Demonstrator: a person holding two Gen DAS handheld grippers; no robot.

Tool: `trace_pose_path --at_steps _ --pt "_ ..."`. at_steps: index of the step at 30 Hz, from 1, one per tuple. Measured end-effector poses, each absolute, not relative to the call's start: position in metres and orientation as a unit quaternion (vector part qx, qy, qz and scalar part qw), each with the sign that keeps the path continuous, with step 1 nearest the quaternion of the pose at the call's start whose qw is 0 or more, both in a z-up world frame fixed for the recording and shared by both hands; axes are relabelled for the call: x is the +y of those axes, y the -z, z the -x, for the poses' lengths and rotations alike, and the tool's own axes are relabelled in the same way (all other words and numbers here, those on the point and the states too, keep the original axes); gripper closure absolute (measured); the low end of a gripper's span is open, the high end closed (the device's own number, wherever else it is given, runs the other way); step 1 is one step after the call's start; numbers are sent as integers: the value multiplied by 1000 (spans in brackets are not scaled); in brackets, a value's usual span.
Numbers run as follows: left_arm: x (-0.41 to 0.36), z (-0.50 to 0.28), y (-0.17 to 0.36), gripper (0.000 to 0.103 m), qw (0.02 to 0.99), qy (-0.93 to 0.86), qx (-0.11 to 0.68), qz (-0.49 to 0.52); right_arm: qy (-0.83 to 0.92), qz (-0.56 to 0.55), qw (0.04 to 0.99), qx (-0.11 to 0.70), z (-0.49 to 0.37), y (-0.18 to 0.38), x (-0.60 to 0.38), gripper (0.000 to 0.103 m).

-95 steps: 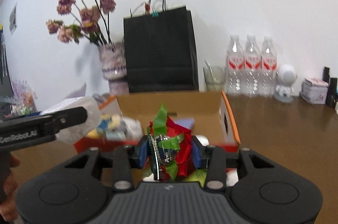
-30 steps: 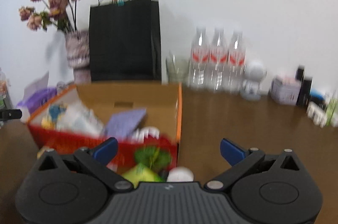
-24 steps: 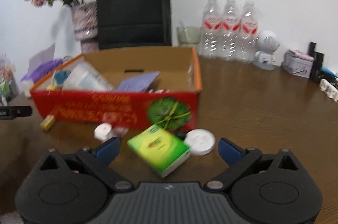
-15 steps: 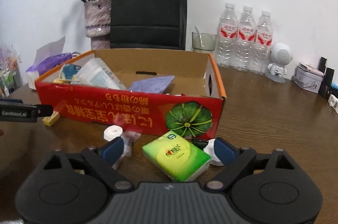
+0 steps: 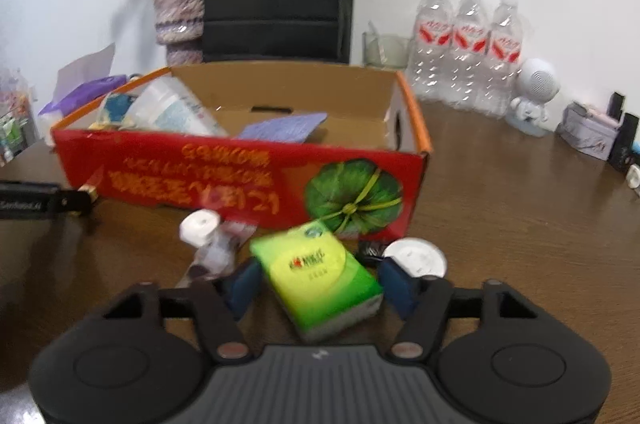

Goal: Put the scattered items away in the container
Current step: 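Grasp the green tissue pack with the right tool while the left grasps the yellow block, then carry the tissue pack into the box and open the right tool while the left drops the yellow block in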

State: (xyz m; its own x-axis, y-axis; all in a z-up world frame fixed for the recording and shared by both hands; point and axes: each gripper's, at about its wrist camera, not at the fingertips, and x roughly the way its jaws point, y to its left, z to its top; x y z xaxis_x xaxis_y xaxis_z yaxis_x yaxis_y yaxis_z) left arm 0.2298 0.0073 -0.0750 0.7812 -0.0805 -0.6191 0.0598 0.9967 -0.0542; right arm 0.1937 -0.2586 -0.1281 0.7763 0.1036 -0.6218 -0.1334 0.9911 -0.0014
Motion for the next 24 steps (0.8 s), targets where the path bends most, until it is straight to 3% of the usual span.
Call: trace_pose_path --at_steps 2,6,24 --pt "9 -228 75 69 943 49 328 23 -76 17 940 332 -191 130 -257 55" --pt "11 -227 75 81 942 68 326 36 -92 36 940 327 -184 128 -248 57" --pt "9 -218 72 82 947 84 308 31 -117 12 943 312 -177 123 -253 57"
